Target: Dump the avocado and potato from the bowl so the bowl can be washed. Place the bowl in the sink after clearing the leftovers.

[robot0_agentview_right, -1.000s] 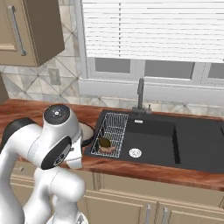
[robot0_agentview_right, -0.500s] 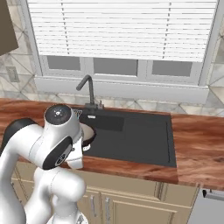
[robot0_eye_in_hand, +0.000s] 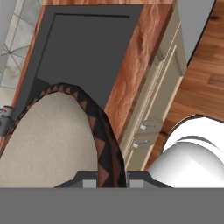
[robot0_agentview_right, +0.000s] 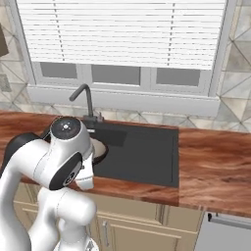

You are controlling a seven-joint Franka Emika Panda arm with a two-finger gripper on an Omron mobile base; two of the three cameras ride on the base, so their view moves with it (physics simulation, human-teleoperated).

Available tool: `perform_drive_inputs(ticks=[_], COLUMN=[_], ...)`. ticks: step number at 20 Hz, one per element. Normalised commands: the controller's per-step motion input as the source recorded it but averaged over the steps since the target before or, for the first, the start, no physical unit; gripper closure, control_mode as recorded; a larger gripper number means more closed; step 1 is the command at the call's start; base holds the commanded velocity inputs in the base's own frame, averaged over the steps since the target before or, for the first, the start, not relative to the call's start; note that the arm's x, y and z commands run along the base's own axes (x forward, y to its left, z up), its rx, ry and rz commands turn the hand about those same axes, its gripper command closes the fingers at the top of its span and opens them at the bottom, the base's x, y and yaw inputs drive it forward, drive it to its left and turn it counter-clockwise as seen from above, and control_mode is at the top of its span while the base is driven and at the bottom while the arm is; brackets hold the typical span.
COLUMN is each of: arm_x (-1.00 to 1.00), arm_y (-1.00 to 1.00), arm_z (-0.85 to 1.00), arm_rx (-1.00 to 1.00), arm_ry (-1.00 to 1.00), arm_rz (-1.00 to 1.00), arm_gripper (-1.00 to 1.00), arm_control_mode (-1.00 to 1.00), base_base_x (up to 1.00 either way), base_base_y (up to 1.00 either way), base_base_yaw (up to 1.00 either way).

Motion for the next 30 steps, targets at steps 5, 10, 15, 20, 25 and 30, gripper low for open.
perform_drive_inputs(ticks=[5, 10, 15, 20, 25, 30], arm_x=[0.00, 0.00, 0.00, 0.44, 0.70, 0.92], arm_y=[0.00, 0.00, 0.00, 0.07, 0.01, 0.03], arm_z=[0.00, 0.00, 0.00, -0.21, -0.34, -0.22], arm_rx=[0.00, 0.00, 0.00, -0.06, -0.10, 0.00], arm_ry=[0.00, 0.00, 0.00, 0.00, 0.10, 0.15], arm_rz=[0.00, 0.00, 0.00, 0.03, 0.10, 0.16], arm_gripper=[1.00, 1.00, 1.00, 1.00, 1.00, 1.00], arm_control_mode=[1.00, 1.00, 1.00, -1.00, -1.00, -1.00], base_base_x=[0.21, 0.36, 0.29, 0.00, 0.00, 0.00], base_base_y=[-0.66, -0.18, 0.00, 0.00, 0.00, 0.00], base_base_yaw=[0.06, 0.09, 0.01, 0.00, 0.00, 0.00])
